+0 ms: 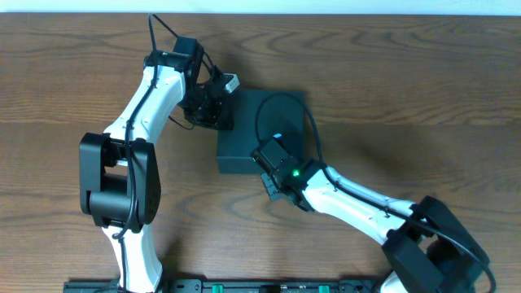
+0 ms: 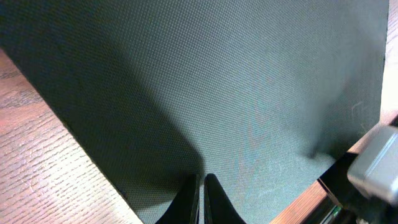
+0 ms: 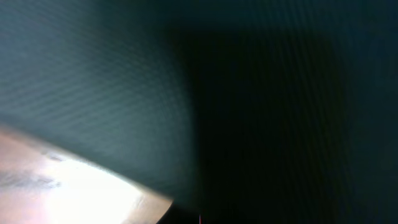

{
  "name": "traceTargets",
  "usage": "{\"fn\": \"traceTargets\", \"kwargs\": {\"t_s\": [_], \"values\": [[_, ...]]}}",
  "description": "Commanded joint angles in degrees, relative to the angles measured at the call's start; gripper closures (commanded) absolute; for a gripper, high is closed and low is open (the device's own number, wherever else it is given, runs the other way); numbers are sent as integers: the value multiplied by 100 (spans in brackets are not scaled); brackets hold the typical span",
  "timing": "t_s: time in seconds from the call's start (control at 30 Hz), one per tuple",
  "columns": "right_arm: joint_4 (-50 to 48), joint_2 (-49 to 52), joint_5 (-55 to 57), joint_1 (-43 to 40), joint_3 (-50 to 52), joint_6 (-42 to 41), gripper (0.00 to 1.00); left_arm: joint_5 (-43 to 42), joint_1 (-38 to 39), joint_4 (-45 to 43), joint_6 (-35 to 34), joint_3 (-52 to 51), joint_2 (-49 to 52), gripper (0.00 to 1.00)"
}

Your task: Pack container

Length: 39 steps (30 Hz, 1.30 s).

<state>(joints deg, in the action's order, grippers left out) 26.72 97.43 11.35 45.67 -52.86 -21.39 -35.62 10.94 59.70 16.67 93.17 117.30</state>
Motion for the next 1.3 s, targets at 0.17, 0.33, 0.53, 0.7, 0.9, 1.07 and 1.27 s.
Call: {"fn": "traceTargets", "kwargs": {"t_s": [0.17,0.33,0.53,0.7,0.9,1.07,1.27], "values": [[-442,-4,212,28,114,-343,98,7,35,114,90,-76,-114,94],[-831,-4,83,50,116,-343,98,17,35,133,87,-76,-114,94],[363,-754,-629,50,-269,-321,98,-70,35,177,-186,-15,-271,94],[697,-2531,-662,-94,-420,142,98,46,31,179,-463,203,-1250,94],[1134,-4474,-691,-925,-426,435,98,525,33,227,-973,214,-3215,94],[1821,-5156,-951,-1606,-426,868,99,1510,35,667,-1071,208,-4634,94],[2485,-4870,-1893,-2343,-411,1449,99,1617,35,1480,-828,-197,-5639,94]]}}
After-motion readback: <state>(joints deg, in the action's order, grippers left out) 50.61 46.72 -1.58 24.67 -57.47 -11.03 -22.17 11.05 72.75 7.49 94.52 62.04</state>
